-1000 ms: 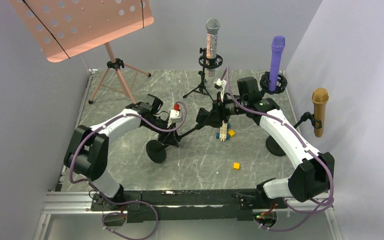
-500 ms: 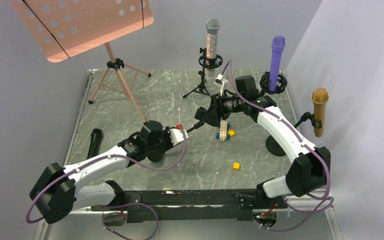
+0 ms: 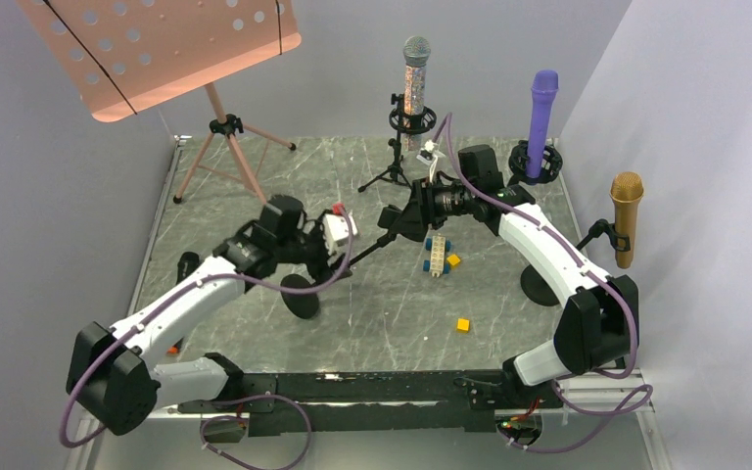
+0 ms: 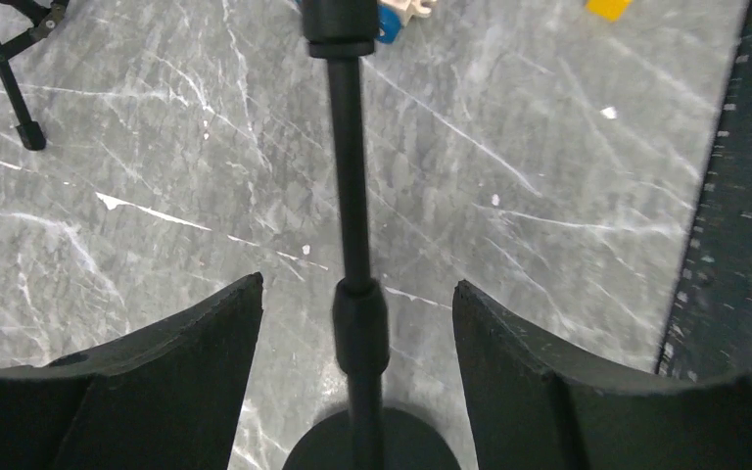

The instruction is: Remove the microphone from the stand

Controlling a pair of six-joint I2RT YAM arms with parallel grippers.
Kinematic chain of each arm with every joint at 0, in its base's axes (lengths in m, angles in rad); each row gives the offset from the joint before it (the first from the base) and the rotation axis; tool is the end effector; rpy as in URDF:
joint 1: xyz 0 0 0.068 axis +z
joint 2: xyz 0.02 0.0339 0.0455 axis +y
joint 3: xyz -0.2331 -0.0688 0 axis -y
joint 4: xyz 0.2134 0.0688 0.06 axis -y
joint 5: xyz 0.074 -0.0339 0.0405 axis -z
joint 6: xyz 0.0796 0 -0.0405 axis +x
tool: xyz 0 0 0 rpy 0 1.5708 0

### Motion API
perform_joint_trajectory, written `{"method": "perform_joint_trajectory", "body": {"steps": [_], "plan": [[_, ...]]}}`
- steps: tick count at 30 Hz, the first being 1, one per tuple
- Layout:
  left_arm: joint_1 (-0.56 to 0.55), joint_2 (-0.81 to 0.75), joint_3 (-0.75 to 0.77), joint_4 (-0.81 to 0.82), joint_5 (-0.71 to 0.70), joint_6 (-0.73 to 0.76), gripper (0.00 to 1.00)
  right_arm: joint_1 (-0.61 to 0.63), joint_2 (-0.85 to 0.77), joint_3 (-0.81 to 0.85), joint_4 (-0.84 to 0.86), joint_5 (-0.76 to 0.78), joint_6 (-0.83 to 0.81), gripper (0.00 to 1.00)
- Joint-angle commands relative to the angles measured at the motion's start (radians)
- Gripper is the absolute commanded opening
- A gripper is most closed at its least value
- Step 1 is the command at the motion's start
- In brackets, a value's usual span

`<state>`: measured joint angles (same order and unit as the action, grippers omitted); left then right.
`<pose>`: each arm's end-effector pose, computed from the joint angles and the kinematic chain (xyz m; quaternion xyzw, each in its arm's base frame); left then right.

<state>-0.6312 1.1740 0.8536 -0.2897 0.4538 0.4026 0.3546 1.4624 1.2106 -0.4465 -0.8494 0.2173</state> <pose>0.1979 -0.1879 0.2348 0.5174 0.6998 -0.2495 0.4246 0.2731 0.1649 0.2688 -0.2303 0.8119 0.4669 0.2640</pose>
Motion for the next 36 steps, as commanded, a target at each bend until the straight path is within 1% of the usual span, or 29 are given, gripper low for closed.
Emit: {"method": "perform_joint_trajectory", "body": {"steps": [1,3,6,10,12,14,15,16,17,19,20,21,22,23,25,26,27,28,29,30,31,32,34,36], "plan": [[0.143,0.074,0.168,-0.267,0.418,0.106,0.74,-0.003,-0.043,0.006,0.076,-0.038,-0.121,0.00],[0.186,0.141,0.236,-0.372,0.520,0.202,0.74,-0.002,-0.053,0.007,0.063,-0.051,-0.157,0.00],[0.209,0.236,0.301,-0.502,0.613,0.334,0.72,-0.002,-0.062,0.004,0.057,-0.061,-0.172,0.00],[0.211,0.365,0.356,-0.605,0.682,0.468,0.69,0.001,-0.067,0.004,0.055,-0.076,-0.178,0.00],[0.209,0.440,0.396,-0.688,0.697,0.540,0.63,0.001,-0.068,0.006,0.054,-0.078,-0.181,0.00],[0.209,0.482,0.405,-0.674,0.684,0.540,0.58,0.001,-0.070,0.006,0.055,-0.078,-0.183,0.00],[0.209,0.482,0.380,-0.633,0.675,0.525,0.56,0.001,-0.072,0.004,0.058,-0.078,-0.182,0.00],[0.208,0.468,0.353,-0.579,0.666,0.500,0.52,0.001,-0.073,0.002,0.061,-0.079,-0.178,0.00],[0.208,0.452,0.324,-0.515,0.658,0.467,0.47,0.001,-0.073,0.000,0.064,-0.078,-0.176,0.00],[0.202,0.410,0.276,-0.404,0.633,0.378,0.29,0.001,-0.075,-0.001,0.064,-0.076,-0.174,0.00],[0.196,0.385,0.256,-0.364,0.619,0.357,0.19,0.001,-0.076,0.000,0.062,-0.074,-0.174,0.00],[0.187,0.356,0.237,-0.328,0.596,0.335,0.06,0.001,-0.077,0.001,0.059,-0.068,-0.173,0.00],[0.174,0.323,0.211,-0.283,0.569,0.306,0.00,0.001,-0.077,0.003,0.060,-0.056,-0.165,0.00],[0.162,0.276,0.176,-0.222,0.535,0.259,0.00,0.000,-0.077,0.003,0.063,-0.049,-0.148,0.00],[0.125,0.164,0.080,-0.038,0.443,0.145,0.00,0.000,-0.070,0.008,0.073,-0.007,-0.090,0.00],[0.082,0.091,0.017,0.118,0.311,0.062,0.00,-0.001,-0.064,0.014,0.073,0.026,-0.049,0.00],[0.021,0.019,-0.047,0.244,0.089,0.004,0.00,-0.002,-0.059,0.024,0.070,0.053,-0.007,0.00],[-0.081,-0.061,-0.124,0.407,-0.270,-0.025,0.00,-0.005,-0.052,0.034,0.067,0.060,0.028,0.00],[-0.182,-0.118,-0.205,0.595,-0.586,0.001,0.00,-0.006,-0.044,0.047,0.065,0.048,0.046,0.00],[-0.247,-0.140,-0.283,0.769,-0.743,0.059,0.00,-0.008,-0.037,0.064,0.063,0.042,0.059,0.00],[-0.290,-0.137,-0.303,0.821,-0.788,0.108,0.00,-0.008,-0.030,0.074,0.062,0.044,0.076,0.00],[-0.306,-0.122,-0.288,0.796,-0.800,0.108,0.00,-0.008,-0.024,0.082,0.063,0.049,0.094,0.00],[-0.308,-0.088,-0.244,0.705,-0.810,0.020,0.00,-0.008,-0.015,0.093,0.064,0.058,0.122,0.00],[-0.308,-0.066,-0.227,0.645,-0.773,-0.040,0.00,-0.008,-0.004,0.103,0.064,0.059,0.141,0.00]]}}
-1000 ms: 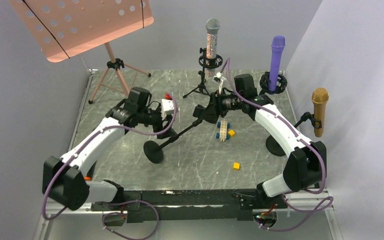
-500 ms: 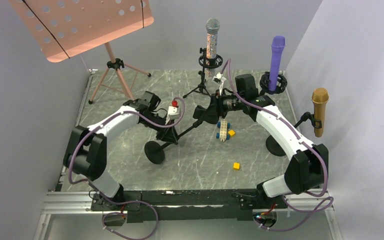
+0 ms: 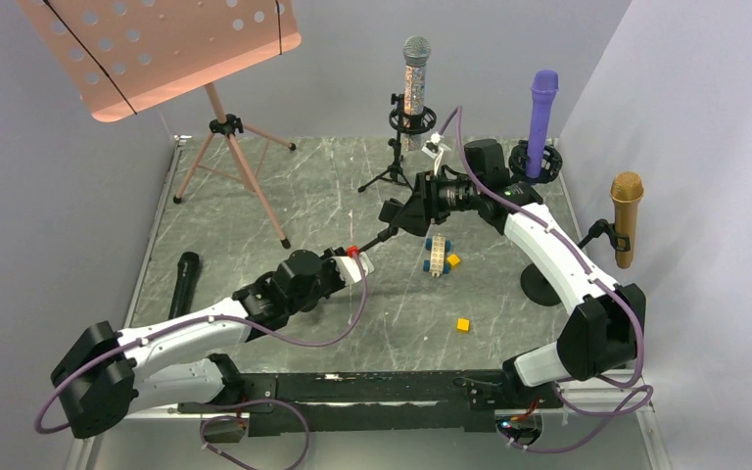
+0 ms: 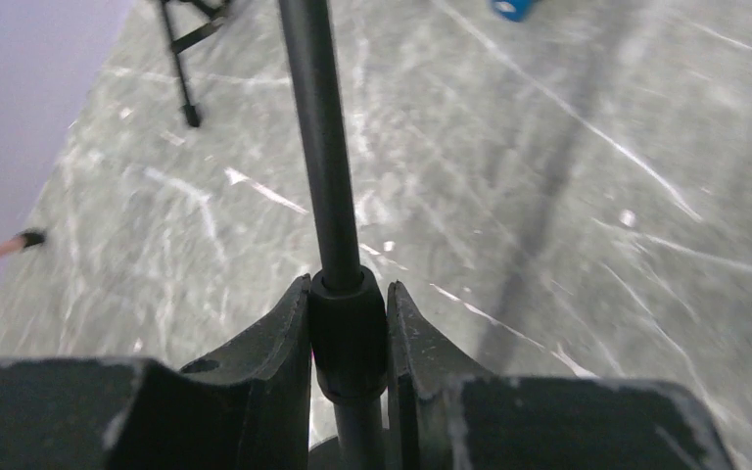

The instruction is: Remove the microphone from the stand

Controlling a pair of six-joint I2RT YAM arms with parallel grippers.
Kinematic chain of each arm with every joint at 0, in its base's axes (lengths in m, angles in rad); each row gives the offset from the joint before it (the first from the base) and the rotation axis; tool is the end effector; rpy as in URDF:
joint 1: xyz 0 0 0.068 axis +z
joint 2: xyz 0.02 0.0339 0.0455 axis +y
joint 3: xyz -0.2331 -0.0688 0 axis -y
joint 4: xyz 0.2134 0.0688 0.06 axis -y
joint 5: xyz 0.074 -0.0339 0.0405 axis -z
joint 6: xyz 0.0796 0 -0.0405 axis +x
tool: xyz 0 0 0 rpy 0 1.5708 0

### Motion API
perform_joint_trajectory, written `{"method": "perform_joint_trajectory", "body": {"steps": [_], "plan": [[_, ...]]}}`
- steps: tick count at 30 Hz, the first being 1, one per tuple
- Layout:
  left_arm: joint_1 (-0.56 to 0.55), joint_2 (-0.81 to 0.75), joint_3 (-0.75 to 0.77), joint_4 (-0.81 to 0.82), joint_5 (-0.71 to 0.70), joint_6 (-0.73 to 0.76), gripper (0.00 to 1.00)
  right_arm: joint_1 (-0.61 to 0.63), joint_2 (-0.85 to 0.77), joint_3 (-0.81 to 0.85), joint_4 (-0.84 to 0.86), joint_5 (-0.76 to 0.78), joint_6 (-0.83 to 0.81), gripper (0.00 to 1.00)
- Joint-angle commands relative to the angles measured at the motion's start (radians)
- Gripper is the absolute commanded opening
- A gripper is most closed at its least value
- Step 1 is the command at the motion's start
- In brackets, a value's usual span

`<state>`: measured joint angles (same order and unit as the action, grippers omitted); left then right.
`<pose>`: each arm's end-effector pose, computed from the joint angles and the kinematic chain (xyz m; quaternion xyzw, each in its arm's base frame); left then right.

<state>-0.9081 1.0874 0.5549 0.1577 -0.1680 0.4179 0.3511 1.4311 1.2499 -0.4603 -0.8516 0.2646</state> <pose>0.1753 -0.2030 0.2074 0.4697 0.6782 -0.0689 0.5611 0.2701 0.1627 0.2892 -0.2201 0.8054 0.4756 0.2770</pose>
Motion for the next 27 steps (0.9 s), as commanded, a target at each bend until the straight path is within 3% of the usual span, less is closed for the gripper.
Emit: {"method": "perform_joint_trajectory", "body": {"steps": [1,3,7,10,13,18,27], "plan": [[-0.029,0.025,0.074,0.171,-0.108,-0.078,0.00,-0.004,0.032,0.069,0.077,0.062,0.093,0.00],[-0.020,0.028,0.082,0.123,0.016,-0.121,0.02,-0.004,0.034,0.080,0.077,0.069,0.087,0.00],[0.013,0.017,0.117,0.030,0.179,-0.150,0.54,-0.004,0.013,0.096,0.079,0.088,0.041,0.00],[0.041,0.003,0.159,-0.041,0.264,-0.112,0.70,-0.005,-0.011,0.133,0.075,0.083,-0.012,0.00],[0.078,-0.019,0.214,-0.127,0.377,-0.078,0.76,-0.005,-0.025,0.211,0.022,0.085,-0.095,0.00],[0.132,-0.065,0.291,-0.313,0.541,0.009,0.77,0.002,-0.040,0.336,-0.111,0.097,-0.248,0.00],[0.186,-0.176,0.221,-0.395,0.543,0.059,0.76,0.120,0.008,0.458,-0.316,0.185,-0.471,0.00]]}}
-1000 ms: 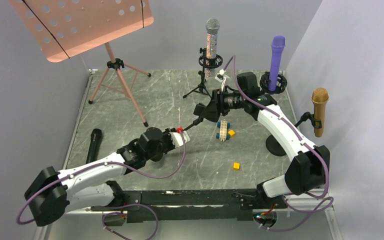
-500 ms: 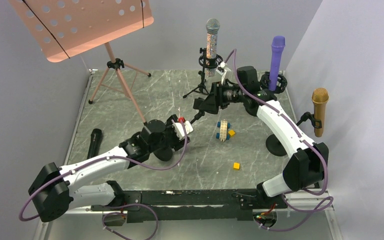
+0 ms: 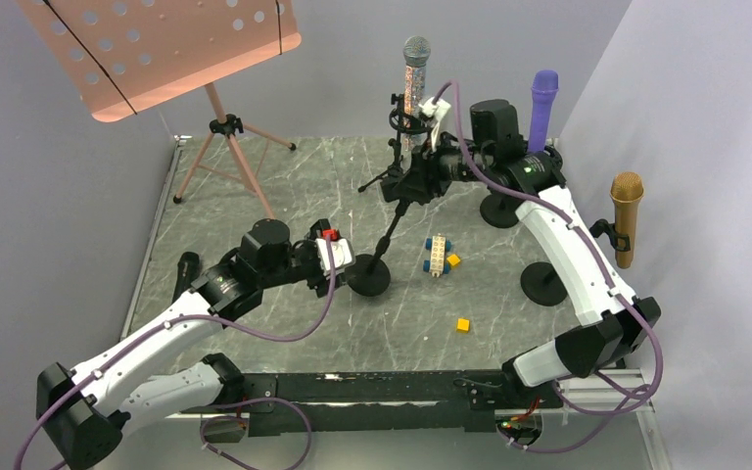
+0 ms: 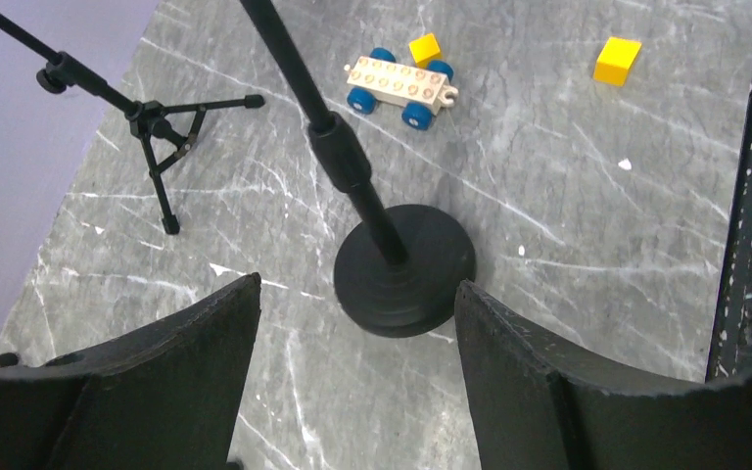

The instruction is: Remove the microphone from the stand

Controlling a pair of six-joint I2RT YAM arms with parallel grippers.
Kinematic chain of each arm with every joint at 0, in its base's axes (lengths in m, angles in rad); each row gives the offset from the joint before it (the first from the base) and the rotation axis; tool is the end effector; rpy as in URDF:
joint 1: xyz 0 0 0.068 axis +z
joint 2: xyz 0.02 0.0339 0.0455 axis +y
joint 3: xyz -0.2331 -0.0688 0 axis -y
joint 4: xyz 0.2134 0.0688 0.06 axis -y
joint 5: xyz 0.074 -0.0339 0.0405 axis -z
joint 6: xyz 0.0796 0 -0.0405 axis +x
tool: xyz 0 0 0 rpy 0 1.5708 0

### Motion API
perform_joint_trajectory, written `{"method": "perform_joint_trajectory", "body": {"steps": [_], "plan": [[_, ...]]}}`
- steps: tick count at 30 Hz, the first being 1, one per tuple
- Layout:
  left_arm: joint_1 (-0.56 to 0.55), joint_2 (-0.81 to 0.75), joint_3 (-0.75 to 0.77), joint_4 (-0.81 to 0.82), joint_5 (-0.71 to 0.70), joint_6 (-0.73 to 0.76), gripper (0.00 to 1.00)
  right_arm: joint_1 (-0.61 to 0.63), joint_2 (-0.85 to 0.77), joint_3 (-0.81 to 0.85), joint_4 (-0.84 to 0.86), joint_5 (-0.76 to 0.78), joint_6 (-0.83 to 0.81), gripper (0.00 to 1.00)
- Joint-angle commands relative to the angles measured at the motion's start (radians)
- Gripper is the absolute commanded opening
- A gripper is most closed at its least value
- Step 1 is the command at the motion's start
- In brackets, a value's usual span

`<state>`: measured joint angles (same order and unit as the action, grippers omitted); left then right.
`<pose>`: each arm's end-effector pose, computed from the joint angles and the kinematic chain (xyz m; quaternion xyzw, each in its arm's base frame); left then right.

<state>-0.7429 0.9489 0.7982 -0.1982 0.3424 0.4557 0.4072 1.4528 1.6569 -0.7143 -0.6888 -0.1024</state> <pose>0.1618 -0.1849 0.2793 0.5360 0.6113 -0.2190 0.5395 0.2624 0.1683 0.3808 -0.3699 0.7427 0.3602 0.4264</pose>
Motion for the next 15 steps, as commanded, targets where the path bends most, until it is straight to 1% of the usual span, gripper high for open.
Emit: {"method": "perform_joint_trajectory", "body": {"steps": [1,7,12,15], "plan": [[0.031,-0.046,-0.030,-0.037,0.038,0.011,0.75,0.093,-0.008,0.053,-0.076,0.043,-0.132,0.00],[0.091,-0.089,-0.055,-0.056,0.065,-0.016,0.75,0.251,0.053,0.076,-0.171,0.167,-0.272,0.00],[0.123,-0.125,-0.083,-0.048,0.083,-0.044,0.74,0.268,0.120,0.022,-0.192,0.193,-0.253,0.00],[0.137,-0.135,-0.095,-0.028,0.106,-0.072,0.74,0.271,0.151,-0.022,-0.200,0.204,-0.281,0.00]]}}
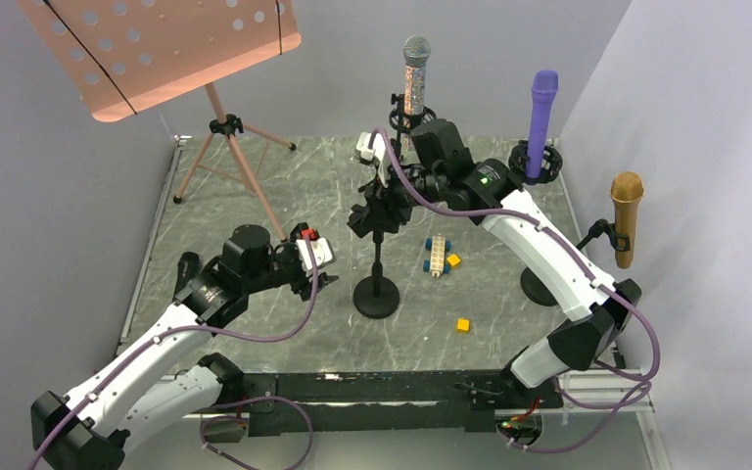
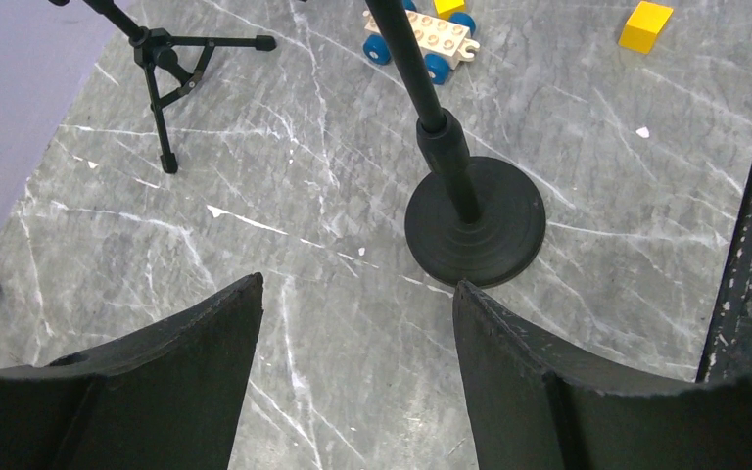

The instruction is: Remove the microphone from the stand

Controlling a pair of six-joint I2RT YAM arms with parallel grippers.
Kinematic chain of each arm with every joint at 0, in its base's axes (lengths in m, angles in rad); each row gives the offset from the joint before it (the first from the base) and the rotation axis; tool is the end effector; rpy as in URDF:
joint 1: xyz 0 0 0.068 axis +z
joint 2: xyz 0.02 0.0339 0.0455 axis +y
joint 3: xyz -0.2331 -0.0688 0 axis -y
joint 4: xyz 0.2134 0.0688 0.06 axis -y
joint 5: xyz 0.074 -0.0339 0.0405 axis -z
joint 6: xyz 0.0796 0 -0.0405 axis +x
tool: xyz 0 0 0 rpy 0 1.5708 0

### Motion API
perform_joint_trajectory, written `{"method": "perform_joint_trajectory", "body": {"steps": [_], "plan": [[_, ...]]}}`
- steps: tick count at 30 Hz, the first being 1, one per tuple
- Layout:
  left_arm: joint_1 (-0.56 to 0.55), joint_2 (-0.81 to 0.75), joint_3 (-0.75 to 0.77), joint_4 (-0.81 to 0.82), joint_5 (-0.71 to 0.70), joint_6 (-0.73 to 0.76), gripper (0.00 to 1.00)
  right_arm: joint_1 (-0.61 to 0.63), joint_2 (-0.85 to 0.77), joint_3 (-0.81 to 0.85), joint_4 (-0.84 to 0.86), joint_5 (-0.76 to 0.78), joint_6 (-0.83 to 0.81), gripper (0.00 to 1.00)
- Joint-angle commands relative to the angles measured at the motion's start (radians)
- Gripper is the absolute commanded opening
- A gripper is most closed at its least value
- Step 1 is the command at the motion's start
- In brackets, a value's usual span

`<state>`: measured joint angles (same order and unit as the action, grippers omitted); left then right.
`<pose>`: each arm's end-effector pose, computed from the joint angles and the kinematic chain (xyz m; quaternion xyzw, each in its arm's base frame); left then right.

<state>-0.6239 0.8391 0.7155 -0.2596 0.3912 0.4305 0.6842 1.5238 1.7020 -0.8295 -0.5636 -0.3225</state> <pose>0.1611 -0.1533 0.2650 0.5030 0.6479 -0.2133 0.5307 0.2217 0.2357 0.3576 -0.5233 0.6945 0.3218 0.3744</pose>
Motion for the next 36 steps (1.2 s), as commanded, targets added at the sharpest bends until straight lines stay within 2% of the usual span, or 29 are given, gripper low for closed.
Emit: {"method": "perform_joint_trajectory", "body": {"steps": [1,14,21,25,29,32,36], "plan": [[0.022,-0.028,-0.014,0.036,0.062,-0.053,0.74,-0.006,0.088,-0.087,-0.089,0.086,-0.075,0.00],[0.041,-0.037,-0.036,0.075,0.071,-0.074,0.74,0.007,0.046,-0.374,-0.036,0.128,-0.099,0.00],[0.054,-0.041,-0.039,0.074,0.048,-0.091,0.74,0.006,0.040,-0.408,0.053,0.166,-0.032,0.00],[0.066,-0.061,-0.029,0.035,-0.020,-0.102,0.73,0.007,0.065,-0.335,0.175,0.196,0.064,0.00],[0.101,-0.082,-0.049,0.038,-0.186,-0.164,0.76,0.006,0.176,-0.132,0.236,0.163,0.170,0.00],[0.179,-0.097,-0.082,0.051,-0.288,-0.243,0.76,0.009,0.268,0.035,0.267,0.164,0.225,0.00],[0.285,-0.133,-0.108,0.032,-0.292,-0.307,0.74,0.009,0.393,0.217,0.259,0.190,0.222,0.00]]}}
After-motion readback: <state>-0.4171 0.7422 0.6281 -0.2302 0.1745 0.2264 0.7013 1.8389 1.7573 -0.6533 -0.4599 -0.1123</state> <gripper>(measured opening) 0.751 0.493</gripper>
